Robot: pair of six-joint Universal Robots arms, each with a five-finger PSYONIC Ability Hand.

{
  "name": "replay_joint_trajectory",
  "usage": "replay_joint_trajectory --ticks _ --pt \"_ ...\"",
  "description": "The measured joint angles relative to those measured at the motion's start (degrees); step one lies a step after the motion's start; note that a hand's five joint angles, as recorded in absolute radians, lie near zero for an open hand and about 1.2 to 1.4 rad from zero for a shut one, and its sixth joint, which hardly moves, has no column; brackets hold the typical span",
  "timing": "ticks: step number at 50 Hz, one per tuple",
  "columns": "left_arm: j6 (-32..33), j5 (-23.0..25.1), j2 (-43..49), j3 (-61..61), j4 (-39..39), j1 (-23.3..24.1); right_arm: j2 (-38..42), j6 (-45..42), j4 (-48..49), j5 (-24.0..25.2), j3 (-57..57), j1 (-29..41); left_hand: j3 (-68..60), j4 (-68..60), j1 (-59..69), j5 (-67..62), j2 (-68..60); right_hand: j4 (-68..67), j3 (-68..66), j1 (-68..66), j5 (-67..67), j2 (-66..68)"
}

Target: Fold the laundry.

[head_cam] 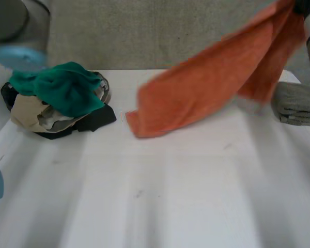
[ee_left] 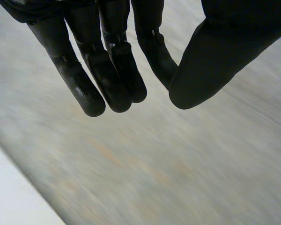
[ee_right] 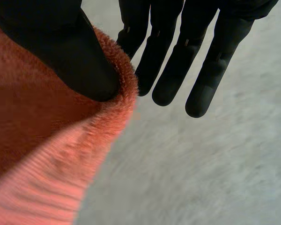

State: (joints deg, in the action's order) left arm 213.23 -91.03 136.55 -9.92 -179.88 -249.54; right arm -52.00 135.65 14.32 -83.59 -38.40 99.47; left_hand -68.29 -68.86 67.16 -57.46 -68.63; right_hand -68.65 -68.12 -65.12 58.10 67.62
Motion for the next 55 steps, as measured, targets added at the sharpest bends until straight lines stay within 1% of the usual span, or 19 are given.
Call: replay_joint_trajectory --ticks 1,3,5,11,12,13,14,15,16,19,20,27,33,37,43,50,51,54,55 --pt "0.0 0.0 0.0 0.0 0.0 0.0 0.0 0.0 0.0 0.0 0.0 0.0 0.0 0.0 0.0 0.0 0.0 0.0 0.0 0.0 0.0 0.0" --pt "-3.9 -0.6 -1.6 2.5 -0.5 -0.2 -1.3 5.2 6.1 1.9 -1.4 0.2 0.0 0.0 0.0 0.0 0.0 0.0 0.0 0.0 0.0 0.0" --pt "-4.8 -0.6 -2.2 1.7 -0.4 -0.4 -1.9 6.4 6.6 2.8 -2.7 0.3 0.0 0.0 0.0 0.0 0.0 0.0 0.0 0.0 0.0 0.0" --pt "-6.8 0.6 -3.5 -7.6 1.9 -0.6 -2.7 6.7 1.0 5.5 -7.5 1.9 1.2 1.3 -1.2 0.9 1.2 0.0 0.0 0.0 0.1 0.0" --pt "-7.8 1.2 -3.7 -10.7 2.5 -0.5 -3.0 6.4 -0.6 6.0 -8.6 2.4 15.7 16.2 -17.2 15.2 16.0 0.0 0.0 0.0 0.1 0.0" --pt "-8.1 1.4 -3.8 -11.4 2.6 -0.4 -3.1 6.3 -1.0 6.2 -8.9 2.5 17.8 18.4 -19.8 17.3 19.4 0.0 0.0 0.0 0.1 0.0" --pt "-9.9 2.3 -4.0 -15.8 3.3 -0.1 -3.8 6.0 -3.0 6.8 -10.5 3.3 32.3 32.5 -34.7 31.2 32.9 0.0 0.0 0.0 0.1 0.0" --pt "-10.8 2.7 -4.0 -17.5 3.5 0.1 -4.1 5.9 -3.5 7.0 -11.1 3.5 34.9 36.0 -37.9 34.7 36.3 0.0 0.0 0.0 0.1 0.0" --pt "-12.1 3.2 -4.1 -19.8 3.7 0.4 -4.6 5.8 -4.2 7.3 -12.0 3.9 42.3 43.5 -44.8 42.3 42.8 0.0 0.0 0.0 0.1 0.0" --pt "-15.9 4.4 -4.0 -25.5 4.1 1.6 -7.1 5.7 -5.1 8.0 -14.8 5.2 52.5 53.6 -53.0 52.5 53.1 0.0 0.0 0.0 0.1 0.0" --pt "-18.5 5.0 -3.6 -28.3 4.2 2.5 -8.6 5.8 -5.1 8.3 -16.1 5.8 55.0 56.1 -54.4 54.6 55.4 0.0 0.0 0.0 0.1 0.0" --pt "-25.1 6.0 -1.0 -31.0 4.2 4.9 -17.0 7.6 -3.2 10.0 -20.3 9.2 56.2 57.4 -54.9 54.8 56.8 0.0 0.0 0.0 0.1 0.0" --pt "-29.8 8.1 3.2 -27.2 5.8 6.3 -25.0 10.9 -2.7 11.7 -21.6 12.4 56.2 57.4 -54.9 54.8 56.8 0.0 0.0 0.0 0.1 0.0" --pt "-32.1 9.8 5.4 -24.9 8.2 7.4 -28.4 12.6 -3.2 11.9 -21.6 13.7 56.2 57.4 -54.9 54.8 56.8 0.0 0.0 0.0 0.1 0.0" --pt "-35.9 11.3 8.7 -22.1 13.0 9.9 -32.1 14.4 -4.7 11.0 -20.6 15.4 56.2 57.4 -54.9 54.8 56.8 0.0 0.0 0.0 0.1 0.0" --pt "-39.7 11.2 11.2 -20.8 17.0 13.3 -32.8 14.6 -7.3 7.6 -18.1 18.9 56.1 57.3 -54.8 54.7 56.7 0.0 0.0 0.0 0.1 0.0" --pt "-40.4 11.3 11.6 -20.7 17.6 13.8 -32.8 14.5 -7.9 6.7 -17.4 19.6 53.8 54.6 -52.3 52.6 54.2 0.0 0.0 0.0 0.1 0.0" --pt "-41.5 11.8 11.9 -20.7 18.6 14.7 -32.5 14.1 -8.6 5.1 -16.2 20.5 40.4 40.8 -36.6 39.2 39.6 0.0 0.0 0.0 0.1 0.0" --pt "-42.1 12.4 11.8 -20.9 19.3 15.1 -32.1 13.7 -8.8 4.2 -15.5 20.7 29.8 30.0 -23.8 28.7 30.0 0.0 0.0 0.0 0.1 0.0"
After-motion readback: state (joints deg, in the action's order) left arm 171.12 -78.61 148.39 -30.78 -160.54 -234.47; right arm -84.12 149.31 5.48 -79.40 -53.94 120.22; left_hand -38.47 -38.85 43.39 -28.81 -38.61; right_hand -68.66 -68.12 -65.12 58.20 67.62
